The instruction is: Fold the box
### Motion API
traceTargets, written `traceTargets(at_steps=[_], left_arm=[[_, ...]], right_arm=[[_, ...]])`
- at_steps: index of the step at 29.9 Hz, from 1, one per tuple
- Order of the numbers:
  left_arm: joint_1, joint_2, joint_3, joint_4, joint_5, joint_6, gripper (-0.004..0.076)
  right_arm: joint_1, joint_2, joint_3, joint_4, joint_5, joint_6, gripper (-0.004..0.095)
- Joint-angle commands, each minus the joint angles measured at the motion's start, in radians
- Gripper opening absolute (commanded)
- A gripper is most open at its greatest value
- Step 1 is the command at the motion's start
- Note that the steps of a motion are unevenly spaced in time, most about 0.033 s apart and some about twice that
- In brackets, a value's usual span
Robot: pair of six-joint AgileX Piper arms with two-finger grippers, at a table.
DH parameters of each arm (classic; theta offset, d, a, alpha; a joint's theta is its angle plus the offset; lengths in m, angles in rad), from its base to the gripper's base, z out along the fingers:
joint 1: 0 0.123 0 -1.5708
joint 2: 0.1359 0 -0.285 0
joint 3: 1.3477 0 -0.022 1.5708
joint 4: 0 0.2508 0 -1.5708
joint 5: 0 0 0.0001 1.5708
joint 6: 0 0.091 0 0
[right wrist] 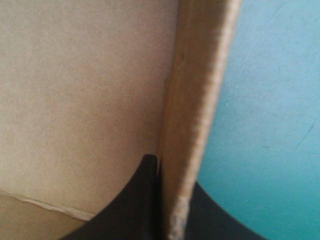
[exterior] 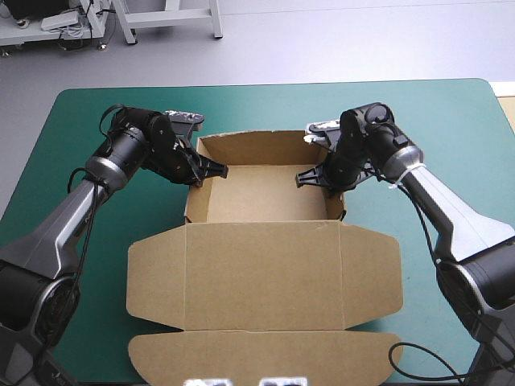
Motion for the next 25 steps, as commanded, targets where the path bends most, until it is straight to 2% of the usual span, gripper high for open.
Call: traceTargets(at_steps=[1,4,7,10,14,16,19,21,25], left_arm=[[-0.023,-0.015,-0.035,-0.08,-0.094,0.001,-0.0009],[-0.023,0.013,-0.035,-0.085,-0.094,0.009,-0.0008],[-0.023,0.028,-0.035,-0.076,-0.088,0.009,-0.0008],[-0.023,0.04,-0.035,-0.058,-0.068,0.026,0.0027],[-0.021,0.042,-0.035,-0.04,-0.05,0.066,0.0165],[-0.021,0.042,-0.035,-0.04,-0.05,0.066,0.0272],[-0.021,0.042,-0.037,-0.04,-0.05,0.077,0.0428],[-0.021,0.039,-0.046,-0.025,-0.048,0.085,0.0499],[-0.021,0.03,-0.112,0.058,0.002,0.085,0.0515]], right_arm=[[0.044,-0.053,0.027,0.12,-0.083,-0.04,-0.0012],[0.05,-0.048,0.062,0.114,-0.145,-0.053,-0.0012],[0.052,-0.027,0.068,0.052,-0.145,-0.067,-0.0002],[0.052,-0.009,0.068,-0.028,-0.112,-0.061,0.0089],[0.052,-0.003,0.066,-0.104,-0.101,-0.01,0.0346],[0.048,-0.003,0.053,-0.113,-0.101,-0.011,0.0446],[0.041,-0.007,0.016,-0.111,-0.1,-0.011,0.0479],[0.037,-0.009,-0.022,-0.116,-0.083,-0.011,0.0478],[0.035,-0.01,-0.139,-0.185,-0.013,-0.018,0.0477]])
